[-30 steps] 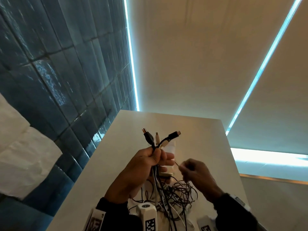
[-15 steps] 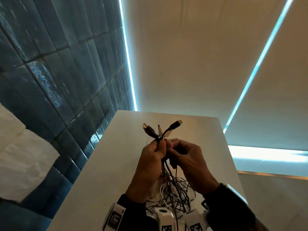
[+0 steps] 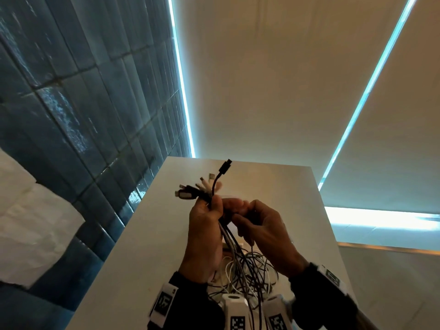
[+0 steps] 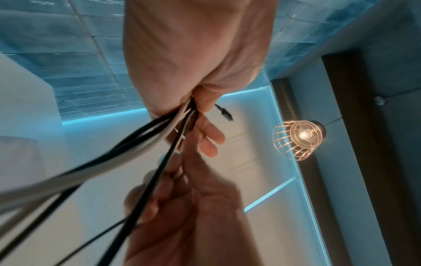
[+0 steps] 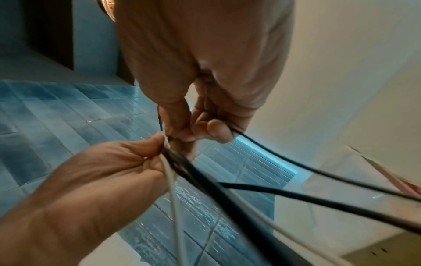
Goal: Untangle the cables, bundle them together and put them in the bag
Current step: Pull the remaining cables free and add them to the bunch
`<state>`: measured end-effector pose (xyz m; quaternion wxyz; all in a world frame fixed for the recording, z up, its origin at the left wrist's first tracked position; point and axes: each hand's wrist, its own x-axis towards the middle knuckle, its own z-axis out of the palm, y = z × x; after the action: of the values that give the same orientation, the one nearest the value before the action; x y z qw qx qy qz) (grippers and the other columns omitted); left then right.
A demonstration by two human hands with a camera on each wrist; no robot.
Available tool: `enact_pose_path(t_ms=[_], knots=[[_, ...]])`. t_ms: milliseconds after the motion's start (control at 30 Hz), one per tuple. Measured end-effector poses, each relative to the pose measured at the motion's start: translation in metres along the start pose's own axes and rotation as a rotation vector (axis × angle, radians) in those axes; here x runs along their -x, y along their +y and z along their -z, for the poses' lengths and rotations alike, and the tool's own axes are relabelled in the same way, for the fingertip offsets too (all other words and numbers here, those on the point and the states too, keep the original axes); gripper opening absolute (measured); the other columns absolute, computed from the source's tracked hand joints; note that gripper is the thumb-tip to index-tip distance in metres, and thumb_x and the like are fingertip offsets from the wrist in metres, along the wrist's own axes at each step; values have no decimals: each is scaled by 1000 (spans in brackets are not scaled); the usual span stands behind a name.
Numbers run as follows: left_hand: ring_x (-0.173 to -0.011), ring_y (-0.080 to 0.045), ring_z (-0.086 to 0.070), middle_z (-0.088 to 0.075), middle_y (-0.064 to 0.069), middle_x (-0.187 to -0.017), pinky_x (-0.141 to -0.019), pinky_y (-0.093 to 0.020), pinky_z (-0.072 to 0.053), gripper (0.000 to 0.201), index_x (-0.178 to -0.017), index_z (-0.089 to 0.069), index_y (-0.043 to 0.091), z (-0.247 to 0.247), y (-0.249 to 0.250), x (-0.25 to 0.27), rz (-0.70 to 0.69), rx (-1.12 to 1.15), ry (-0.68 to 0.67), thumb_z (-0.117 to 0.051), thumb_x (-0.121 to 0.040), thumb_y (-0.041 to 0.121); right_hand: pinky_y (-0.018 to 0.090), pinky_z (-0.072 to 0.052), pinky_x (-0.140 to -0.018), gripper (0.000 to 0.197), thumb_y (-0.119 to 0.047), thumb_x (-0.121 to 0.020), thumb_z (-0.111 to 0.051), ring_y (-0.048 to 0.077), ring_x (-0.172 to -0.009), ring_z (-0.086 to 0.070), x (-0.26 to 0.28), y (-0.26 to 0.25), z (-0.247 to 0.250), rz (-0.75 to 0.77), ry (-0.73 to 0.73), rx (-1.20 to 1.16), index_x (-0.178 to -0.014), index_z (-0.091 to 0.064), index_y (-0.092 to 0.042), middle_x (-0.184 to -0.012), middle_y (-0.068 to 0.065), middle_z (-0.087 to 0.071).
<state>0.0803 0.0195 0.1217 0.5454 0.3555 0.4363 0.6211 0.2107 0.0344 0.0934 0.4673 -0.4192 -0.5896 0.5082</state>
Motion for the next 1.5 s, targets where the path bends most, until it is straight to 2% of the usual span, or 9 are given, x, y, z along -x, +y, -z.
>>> enact_pose_path(t_ms=[133,333,533,767,1000,1100,1200,1300,1500], knots=[[-102,-29,-69,-72,-18,-103,-76,-27,-56,38,-104,-62,-3,7,3,-3,127,112,-87,-35,-100,24,17,-42,-51,9,-11,-89,-65,5,-53,-53,3,13,0,-14,-7,3,-86,-61,-4,-63,1,-62],[-104,-24,-69,-70,-19,-112,-81,-28,-57,44,-119,-54,-8,12,7,-4,280,268,-201,-37,-97,25,15,-43,-51,13,-6,-88,-64,3,-54,-54,6,17,-1,28,-9,-58,-88,-59,6,-67,6,-61],[-60,-8,-62,-73,-10,-107,-66,-26,-56,32,-122,-53,3,14,10,-7,197,383,-103,-39,-98,18,13,-43,-51,19,-6,-91,-60,3,-52,-51,10,25,-2,-16,-110,-144,-86,-61,11,-61,2,-56],[-45,-7,-48,-58,0,-63,-55,-23,-49,23,-100,-58,3,17,17,-6,248,471,-133,-43,-90,17,13,-42,-57,29,-11,-94,-57,1,-57,-53,14,57,-1,-83,-109,-37,-77,-63,12,-66,6,-61],[-77,-29,-70,-72,-12,-88,-71,-43,-57,27,-88,-52,16,20,19,-5,130,199,-109,-30,-104,20,14,-39,-53,27,-15,-95,-57,3,-53,-47,20,92,7,-113,-120,54,-71,-65,-5,-58,-7,-56],[-49,-14,-48,-57,-3,-62,-50,-26,-40,22,-90,-51,16,19,19,-6,106,140,-42,-34,-103,22,17,-40,-56,31,-15,-96,-55,10,-57,-49,19,108,8,-97,-124,47,-75,-63,5,-63,9,-58],[-45,-8,-20,-29,5,-55,-47,-26,-16,24,-83,-49,16,20,22,-8,73,210,-11,-35,-103,21,19,-40,-57,29,-14,-97,-54,8,-59,-49,18,126,10,-109,-145,77,-77,-62,5,-66,7,-57],[-43,-7,-19,-26,6,-52,-45,-25,-16,24,-79,-47,15,25,27,-9,40,305,-16,-38,-100,23,22,-37,-59,27,-14,-98,-51,4,-60,-45,22,146,13,-155,-164,141,-73,-62,-13,-65,-7,-54],[-39,-5,-18,-25,7,-50,-40,-21,-15,26,-75,-44,16,32,30,-7,65,268,-25,-37,-99,23,19,-37,-58,32,-5,-95,-53,-5,-53,-48,20,149,14,-230,-79,254,-66,-63,-15,-54,-16,-59]])
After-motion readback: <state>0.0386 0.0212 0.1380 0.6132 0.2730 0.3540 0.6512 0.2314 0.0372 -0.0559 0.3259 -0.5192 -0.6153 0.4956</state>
